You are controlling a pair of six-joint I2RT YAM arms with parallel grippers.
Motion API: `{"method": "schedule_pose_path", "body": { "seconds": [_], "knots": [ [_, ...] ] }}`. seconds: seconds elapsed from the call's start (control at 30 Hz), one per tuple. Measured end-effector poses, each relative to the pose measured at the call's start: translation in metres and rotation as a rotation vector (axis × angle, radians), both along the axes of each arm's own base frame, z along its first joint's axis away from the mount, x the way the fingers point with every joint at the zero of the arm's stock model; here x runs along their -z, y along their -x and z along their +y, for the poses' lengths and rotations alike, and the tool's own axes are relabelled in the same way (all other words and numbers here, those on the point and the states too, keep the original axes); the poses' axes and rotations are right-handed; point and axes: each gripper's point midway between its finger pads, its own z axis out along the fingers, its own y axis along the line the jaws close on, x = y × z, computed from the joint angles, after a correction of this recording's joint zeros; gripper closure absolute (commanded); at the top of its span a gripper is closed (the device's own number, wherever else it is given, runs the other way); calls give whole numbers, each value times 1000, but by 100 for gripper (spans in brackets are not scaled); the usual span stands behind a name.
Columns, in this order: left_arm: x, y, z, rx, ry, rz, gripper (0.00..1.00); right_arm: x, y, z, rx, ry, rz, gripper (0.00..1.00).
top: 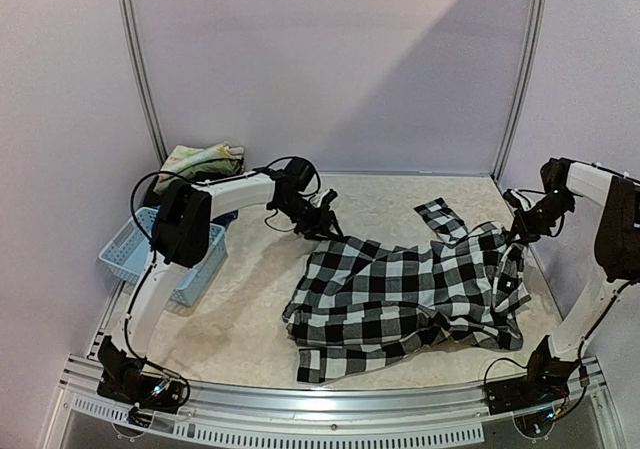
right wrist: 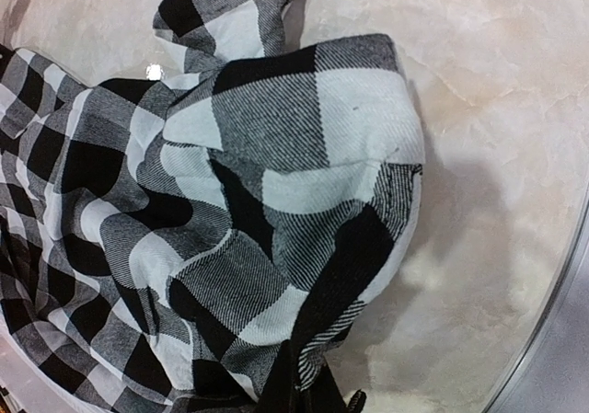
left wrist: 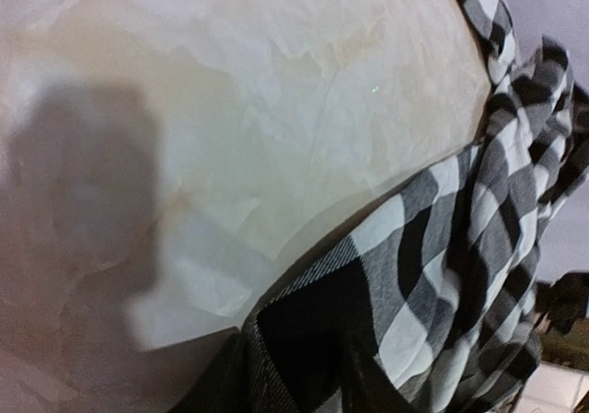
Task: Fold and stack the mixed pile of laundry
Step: Flatten out the crumpled shirt at the center of the board.
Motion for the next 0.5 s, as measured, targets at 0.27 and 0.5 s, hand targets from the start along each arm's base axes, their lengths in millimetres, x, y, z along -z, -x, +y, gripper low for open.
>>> {"method": "schedule_pose_path", "body": {
  "seconds": [0.27,0.5],
  "knots": [
    [9,2,11,16,-65,-39,100,-8,-9,4,4,-30,-31,99],
    [-25,-4,42,-76,-151,-210,100,-29,-56,3,3,-78,-130,100]
  ]
}}
